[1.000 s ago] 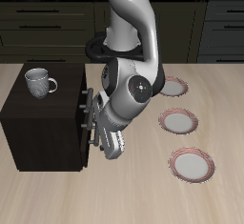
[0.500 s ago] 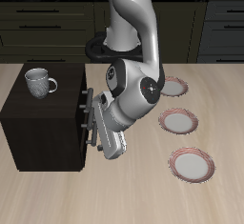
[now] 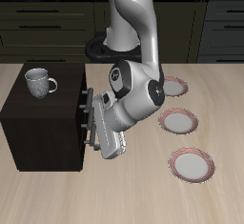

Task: Close the bottom drawer

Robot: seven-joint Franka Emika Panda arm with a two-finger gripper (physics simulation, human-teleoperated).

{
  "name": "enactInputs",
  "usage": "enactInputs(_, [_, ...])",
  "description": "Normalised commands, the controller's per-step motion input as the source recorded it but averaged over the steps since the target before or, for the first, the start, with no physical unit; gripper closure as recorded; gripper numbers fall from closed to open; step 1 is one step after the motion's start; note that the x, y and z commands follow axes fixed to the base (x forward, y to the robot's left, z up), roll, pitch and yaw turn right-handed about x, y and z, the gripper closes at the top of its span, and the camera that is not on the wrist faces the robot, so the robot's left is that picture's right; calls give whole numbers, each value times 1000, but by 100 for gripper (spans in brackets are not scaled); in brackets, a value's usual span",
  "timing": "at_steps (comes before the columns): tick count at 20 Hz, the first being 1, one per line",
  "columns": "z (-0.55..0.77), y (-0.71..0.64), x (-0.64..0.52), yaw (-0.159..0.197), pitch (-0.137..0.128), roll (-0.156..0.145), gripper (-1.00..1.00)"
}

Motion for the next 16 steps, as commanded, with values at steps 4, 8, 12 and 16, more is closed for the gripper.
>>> enactInputs(4, [292, -399, -44, 2, -37, -61, -100])
enactInputs(8, [202, -114, 10, 11, -29, -11, -100])
enactInputs(12, [274, -215, -39, 10, -36, -32, -100])
enactInputs(16, [157, 0, 23, 11, -9, 2, -100])
